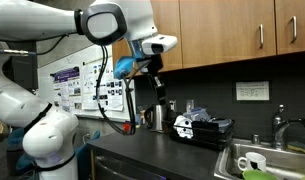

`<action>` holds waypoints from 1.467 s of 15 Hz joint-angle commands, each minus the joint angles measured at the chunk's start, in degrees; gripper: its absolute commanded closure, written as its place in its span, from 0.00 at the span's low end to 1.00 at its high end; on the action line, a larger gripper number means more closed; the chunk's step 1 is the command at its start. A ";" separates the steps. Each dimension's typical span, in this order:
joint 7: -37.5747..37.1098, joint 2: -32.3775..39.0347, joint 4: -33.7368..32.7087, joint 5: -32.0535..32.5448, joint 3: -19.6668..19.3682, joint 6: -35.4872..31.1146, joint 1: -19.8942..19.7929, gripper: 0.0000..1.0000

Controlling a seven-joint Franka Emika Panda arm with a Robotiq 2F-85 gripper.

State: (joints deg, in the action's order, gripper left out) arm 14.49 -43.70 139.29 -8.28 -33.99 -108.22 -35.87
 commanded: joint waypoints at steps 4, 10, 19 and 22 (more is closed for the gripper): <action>-7.26 -9.60 3.74 4.99 12.56 -3.58 3.47 0.68; -10.63 -12.61 6.88 7.17 17.07 -5.71 4.95 0.44; -10.59 -12.64 6.89 7.16 16.91 -5.76 4.92 0.44; -10.59 -12.65 6.89 7.17 16.91 -5.77 4.92 0.44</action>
State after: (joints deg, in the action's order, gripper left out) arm 5.83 -55.81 146.31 -3.31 -15.40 -113.98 -33.60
